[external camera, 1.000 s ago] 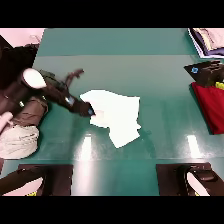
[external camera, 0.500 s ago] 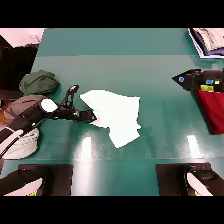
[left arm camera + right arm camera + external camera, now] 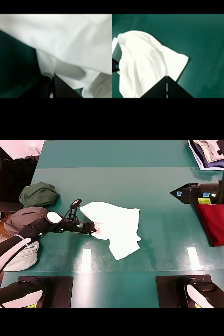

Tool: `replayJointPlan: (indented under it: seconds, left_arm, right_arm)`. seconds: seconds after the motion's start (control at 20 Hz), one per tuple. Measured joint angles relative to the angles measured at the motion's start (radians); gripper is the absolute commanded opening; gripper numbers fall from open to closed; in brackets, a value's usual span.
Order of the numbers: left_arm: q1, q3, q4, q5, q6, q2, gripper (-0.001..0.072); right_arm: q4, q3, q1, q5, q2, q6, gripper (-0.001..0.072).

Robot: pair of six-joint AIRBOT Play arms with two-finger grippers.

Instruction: Fold the shirts.

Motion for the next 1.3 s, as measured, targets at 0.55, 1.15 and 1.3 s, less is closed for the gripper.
replayJointPlan:
  seconds: [0.55, 1.15, 1.3]
  left_arm:
    - [0.001, 0.163, 0.034, -0.161, 0.029, 0.029, 0.0027]
    - [0.001, 0.187, 0.047, -0.245, 0.029, 0.032, 0.0027]
    - [0.006, 0.195, 0.048, -0.274, 0.029, 0.033, 0.0027]
  right_arm:
    - [0.139, -0.190, 0.126, 0.153, -0.161, -0.035, 0.0571]
    - [0.222, -0.326, 0.456, -0.252, -0.385, -0.079, 0.0016]
    - [0.192, -0.327, 0.459, -0.279, -0.359, -0.080, 0.0015]
